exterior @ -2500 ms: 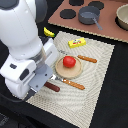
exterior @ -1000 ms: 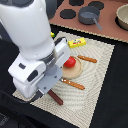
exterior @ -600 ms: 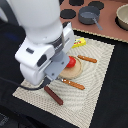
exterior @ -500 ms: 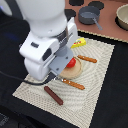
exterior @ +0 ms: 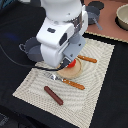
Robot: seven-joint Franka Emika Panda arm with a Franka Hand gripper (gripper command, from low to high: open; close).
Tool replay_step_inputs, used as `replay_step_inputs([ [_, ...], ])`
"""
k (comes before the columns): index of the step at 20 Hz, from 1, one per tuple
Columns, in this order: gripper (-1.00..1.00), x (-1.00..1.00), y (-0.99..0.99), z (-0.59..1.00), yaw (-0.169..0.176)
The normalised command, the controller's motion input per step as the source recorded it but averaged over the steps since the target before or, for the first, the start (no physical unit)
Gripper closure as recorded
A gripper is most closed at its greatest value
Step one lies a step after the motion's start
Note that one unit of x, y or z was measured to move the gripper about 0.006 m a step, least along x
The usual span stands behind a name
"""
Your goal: Interact with the objects in diverse but meaningful ways.
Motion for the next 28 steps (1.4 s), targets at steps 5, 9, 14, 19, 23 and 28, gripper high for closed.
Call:
replay_step_inputs([
  [5, -1.0, 0.05, 0.33, -0.01, 0.049],
  [9, -1.0, 0.0, 0.24, -0.1, 0.065],
  [14, -1.0, 0.0, 0.14, -0.16, 0.058],
  [19, -1.0, 0.0, 0.1, -0.2, 0.055],
  [23, -1.0, 0.0, 0.12, -0.17, 0.055],
  [28, -1.0, 0.03, 0.12, -0.15, 0.053],
])
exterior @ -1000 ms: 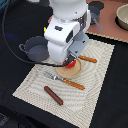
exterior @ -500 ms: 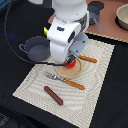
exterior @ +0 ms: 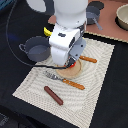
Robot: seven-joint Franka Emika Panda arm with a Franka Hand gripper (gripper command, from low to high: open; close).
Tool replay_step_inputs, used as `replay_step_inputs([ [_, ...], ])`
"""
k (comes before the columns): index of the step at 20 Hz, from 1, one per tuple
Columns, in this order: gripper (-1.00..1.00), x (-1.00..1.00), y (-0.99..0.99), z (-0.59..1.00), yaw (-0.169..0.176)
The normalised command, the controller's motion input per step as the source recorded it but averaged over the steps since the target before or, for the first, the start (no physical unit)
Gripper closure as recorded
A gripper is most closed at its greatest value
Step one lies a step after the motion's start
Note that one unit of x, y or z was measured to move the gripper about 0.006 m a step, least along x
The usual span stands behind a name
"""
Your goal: Interact with the objects in diverse but meaningful ways.
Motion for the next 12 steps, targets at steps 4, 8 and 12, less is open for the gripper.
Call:
replay_step_inputs([
  [4, -1.0, 0.02, 0.09, -0.18, 0.046],
  [8, -1.0, 0.02, 0.06, -0.18, 0.036],
  [12, -1.0, 0.0, 0.04, -0.18, 0.028],
])
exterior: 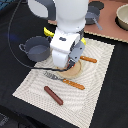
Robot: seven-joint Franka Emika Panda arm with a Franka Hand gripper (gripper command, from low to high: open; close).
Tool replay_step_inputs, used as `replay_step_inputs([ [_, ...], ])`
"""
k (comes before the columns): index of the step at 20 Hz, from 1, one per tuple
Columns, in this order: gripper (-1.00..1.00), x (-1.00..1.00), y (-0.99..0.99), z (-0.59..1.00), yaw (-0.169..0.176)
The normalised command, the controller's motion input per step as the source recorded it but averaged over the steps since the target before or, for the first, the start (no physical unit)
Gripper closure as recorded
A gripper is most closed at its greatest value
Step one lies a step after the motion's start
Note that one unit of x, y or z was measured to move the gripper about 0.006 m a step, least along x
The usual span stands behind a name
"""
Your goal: Interact with the objects in diverse but meaningful ways.
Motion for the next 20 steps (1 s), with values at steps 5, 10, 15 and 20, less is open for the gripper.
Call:
replay_step_inputs([
  [5, -1.0, 0.0, 0.03, -0.18, 0.026],
  [10, 1.0, 0.0, 0.01, -0.17, 0.026],
  [15, 1.0, 0.0, 0.0, -0.13, 0.026],
  [20, 1.0, 0.04, 0.0, -0.06, 0.035],
])
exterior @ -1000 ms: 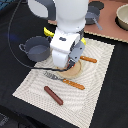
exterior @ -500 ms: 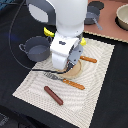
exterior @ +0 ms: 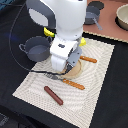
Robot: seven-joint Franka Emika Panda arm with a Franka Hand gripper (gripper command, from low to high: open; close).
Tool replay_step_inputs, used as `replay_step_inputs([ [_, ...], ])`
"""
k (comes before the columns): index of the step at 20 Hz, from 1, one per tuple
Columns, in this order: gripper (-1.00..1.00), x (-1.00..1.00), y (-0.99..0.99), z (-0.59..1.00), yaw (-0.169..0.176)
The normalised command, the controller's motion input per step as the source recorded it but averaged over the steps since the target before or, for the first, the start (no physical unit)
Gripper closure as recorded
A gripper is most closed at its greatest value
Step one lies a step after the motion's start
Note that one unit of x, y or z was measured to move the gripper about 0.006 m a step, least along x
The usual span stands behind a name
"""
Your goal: Interact with the objects in diverse but meaningful ways.
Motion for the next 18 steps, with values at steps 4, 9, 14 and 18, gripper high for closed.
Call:
replay_step_inputs([
  [4, 1.0, 0.22, 0.05, 0.3, 0.013],
  [9, 1.0, -0.11, 0.14, 0.93, 0.004],
  [14, 1.0, -0.52, 0.05, 0.8, 0.033],
  [18, 1.0, -0.76, 0.04, 0.56, 0.049],
])
